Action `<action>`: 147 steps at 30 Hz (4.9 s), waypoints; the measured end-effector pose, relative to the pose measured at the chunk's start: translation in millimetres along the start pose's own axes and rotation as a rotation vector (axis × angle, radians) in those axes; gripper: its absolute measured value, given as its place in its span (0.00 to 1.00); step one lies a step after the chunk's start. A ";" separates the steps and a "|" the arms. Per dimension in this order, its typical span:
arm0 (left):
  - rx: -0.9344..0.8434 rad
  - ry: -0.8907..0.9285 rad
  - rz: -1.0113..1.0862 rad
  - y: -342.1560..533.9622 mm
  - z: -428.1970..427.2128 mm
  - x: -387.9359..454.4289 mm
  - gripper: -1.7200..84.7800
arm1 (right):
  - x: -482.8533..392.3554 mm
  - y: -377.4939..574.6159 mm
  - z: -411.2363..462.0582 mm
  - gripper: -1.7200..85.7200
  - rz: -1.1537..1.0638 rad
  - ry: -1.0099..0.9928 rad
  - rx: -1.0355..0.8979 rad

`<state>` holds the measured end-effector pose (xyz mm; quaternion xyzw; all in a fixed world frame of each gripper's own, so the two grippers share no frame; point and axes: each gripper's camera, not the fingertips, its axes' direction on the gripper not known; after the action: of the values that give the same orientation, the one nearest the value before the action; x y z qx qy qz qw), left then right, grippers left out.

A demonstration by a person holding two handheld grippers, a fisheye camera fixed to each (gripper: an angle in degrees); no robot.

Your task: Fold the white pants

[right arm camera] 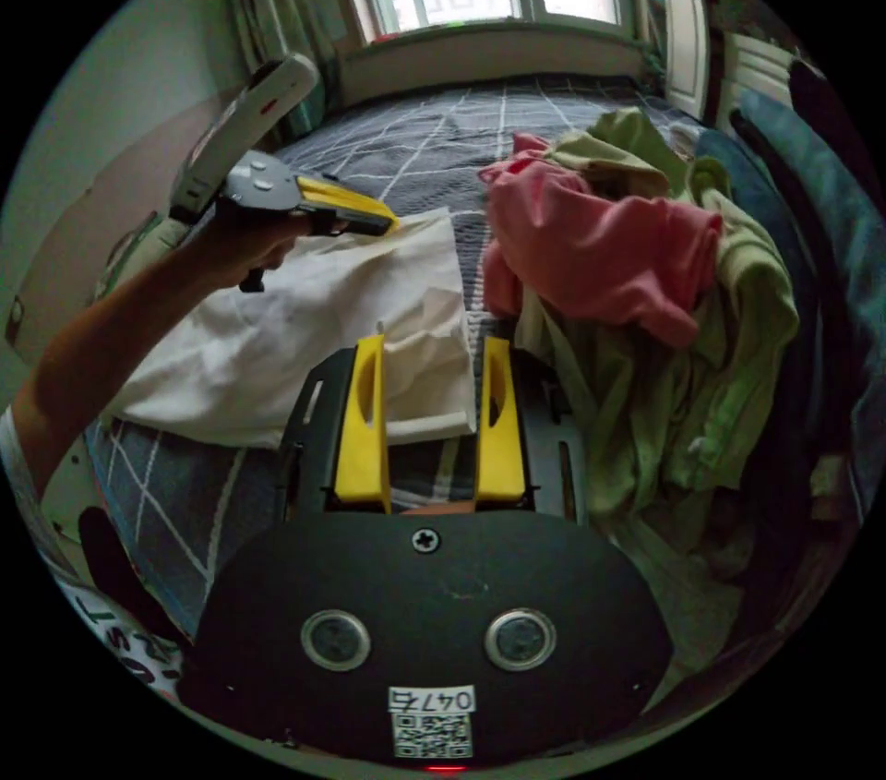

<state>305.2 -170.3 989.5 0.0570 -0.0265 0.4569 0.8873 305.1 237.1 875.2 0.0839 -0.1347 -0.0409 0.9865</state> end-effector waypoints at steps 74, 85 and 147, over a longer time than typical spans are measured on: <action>-0.175 0.170 -0.227 -43.1 -38.1 -110.5 0.01 | -130.0 22.0 -12.2 0.02 -0.192 0.071 0.243; -0.049 0.357 -0.467 202.7 -126.8 -286.8 0.01 | -283.6 -20.5 -39.3 0.02 -0.402 -0.092 0.236; 0.020 0.321 -1.530 1198.1 -207.1 -493.5 0.18 | -1024.1 58.3 107.8 0.05 -1.514 0.097 0.243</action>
<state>-957.7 147.1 827.3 0.0006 0.1531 -0.2790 0.9480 -704.5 383.7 722.8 0.2630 -0.0007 -0.6865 0.6779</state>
